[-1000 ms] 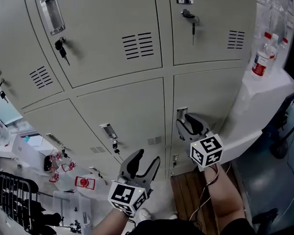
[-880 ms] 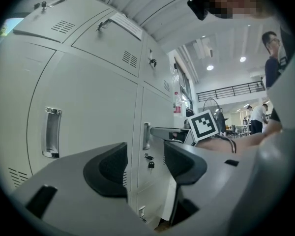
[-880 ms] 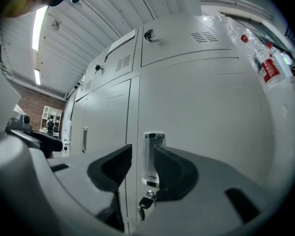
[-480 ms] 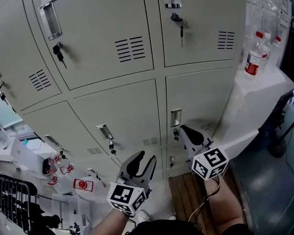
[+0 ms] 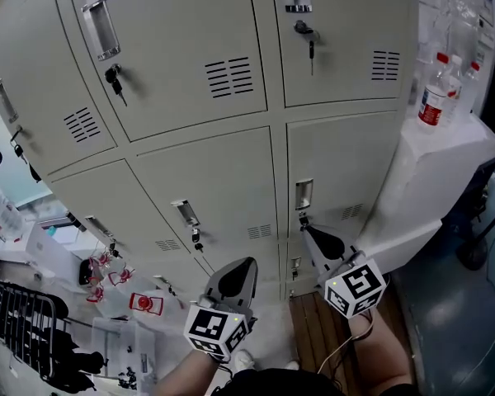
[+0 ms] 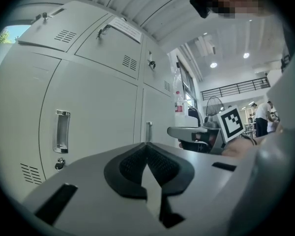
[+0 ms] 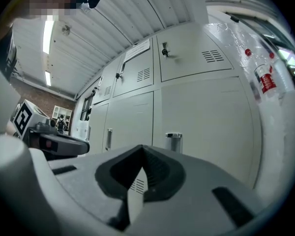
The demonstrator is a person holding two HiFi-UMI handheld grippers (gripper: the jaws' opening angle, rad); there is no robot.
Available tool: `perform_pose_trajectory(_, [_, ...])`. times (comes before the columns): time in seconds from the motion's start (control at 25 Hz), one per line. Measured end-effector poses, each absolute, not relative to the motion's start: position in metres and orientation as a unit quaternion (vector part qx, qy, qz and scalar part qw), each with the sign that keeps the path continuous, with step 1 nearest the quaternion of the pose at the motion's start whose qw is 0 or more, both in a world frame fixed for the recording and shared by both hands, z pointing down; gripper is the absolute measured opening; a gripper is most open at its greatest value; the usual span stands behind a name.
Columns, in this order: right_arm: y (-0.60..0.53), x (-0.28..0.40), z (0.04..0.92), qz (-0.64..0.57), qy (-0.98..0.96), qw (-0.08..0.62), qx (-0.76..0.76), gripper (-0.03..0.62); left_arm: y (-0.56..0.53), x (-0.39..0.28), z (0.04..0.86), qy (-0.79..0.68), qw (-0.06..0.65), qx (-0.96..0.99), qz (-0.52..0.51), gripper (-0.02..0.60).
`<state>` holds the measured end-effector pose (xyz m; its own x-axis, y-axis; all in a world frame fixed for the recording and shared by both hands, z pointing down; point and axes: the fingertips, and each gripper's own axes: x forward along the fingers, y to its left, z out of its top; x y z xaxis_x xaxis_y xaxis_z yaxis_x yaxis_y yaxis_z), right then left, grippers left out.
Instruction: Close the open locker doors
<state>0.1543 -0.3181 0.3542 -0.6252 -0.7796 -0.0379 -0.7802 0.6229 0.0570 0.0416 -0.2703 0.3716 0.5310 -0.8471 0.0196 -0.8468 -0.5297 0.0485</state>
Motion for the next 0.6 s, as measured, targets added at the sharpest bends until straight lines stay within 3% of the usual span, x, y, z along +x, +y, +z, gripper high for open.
perform_pose_trajectory(0.6, [-0.281,0.140,0.393,-0.012,0.923,0.004,-0.386,0.002,-0.236,0.031,0.397,-0.521,0.046,0.852,0.014,0.002])
